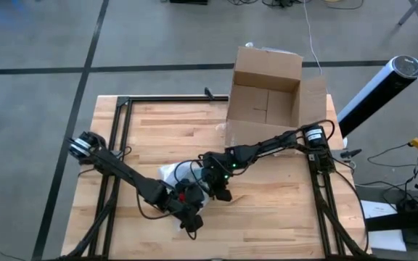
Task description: Unpack boxes
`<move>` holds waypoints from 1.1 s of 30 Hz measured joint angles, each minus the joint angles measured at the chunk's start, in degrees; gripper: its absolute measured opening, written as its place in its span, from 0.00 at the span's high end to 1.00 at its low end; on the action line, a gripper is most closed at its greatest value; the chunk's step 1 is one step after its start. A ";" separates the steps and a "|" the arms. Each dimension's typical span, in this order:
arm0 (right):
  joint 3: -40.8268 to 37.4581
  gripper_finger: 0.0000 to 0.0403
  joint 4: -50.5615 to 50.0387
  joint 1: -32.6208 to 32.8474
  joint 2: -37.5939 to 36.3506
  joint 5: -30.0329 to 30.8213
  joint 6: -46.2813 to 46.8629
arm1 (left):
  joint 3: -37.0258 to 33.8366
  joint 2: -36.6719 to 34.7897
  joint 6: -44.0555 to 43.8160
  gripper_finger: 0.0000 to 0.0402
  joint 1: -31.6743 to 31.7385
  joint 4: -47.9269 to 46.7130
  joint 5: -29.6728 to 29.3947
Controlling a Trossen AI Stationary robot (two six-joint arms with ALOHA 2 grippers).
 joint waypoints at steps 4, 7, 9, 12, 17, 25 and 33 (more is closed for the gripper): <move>1.50 1.00 -0.02 0.06 0.00 -0.26 0.29 | -0.13 2.65 -5.20 0.99 0.00 -0.01 1.94; 1.98 1.00 0.04 0.02 0.00 -0.25 0.60 | -0.15 4.29 -7.95 0.94 -0.02 0.80 2.48; 2.00 1.00 0.02 0.02 0.00 -0.26 0.62 | -0.15 4.77 -8.86 0.88 -0.02 1.72 2.52; 2.00 1.00 0.00 0.06 0.02 -0.85 0.62 | -0.17 4.77 -9.56 0.75 -0.02 2.46 2.54; 2.00 1.00 -0.02 0.06 0.02 -1.29 0.60 | -0.16 4.34 -11.71 0.49 0.07 2.79 2.46; 1.96 1.00 0.07 0.06 0.02 -2.09 0.49 | -0.14 5.43 -18.43 0.20 0.76 0.18 -0.98; 1.89 1.00 -0.21 0.43 0.13 -3.44 0.80 | 0.09 10.30 -18.83 0.22 3.06 -0.14 -1.77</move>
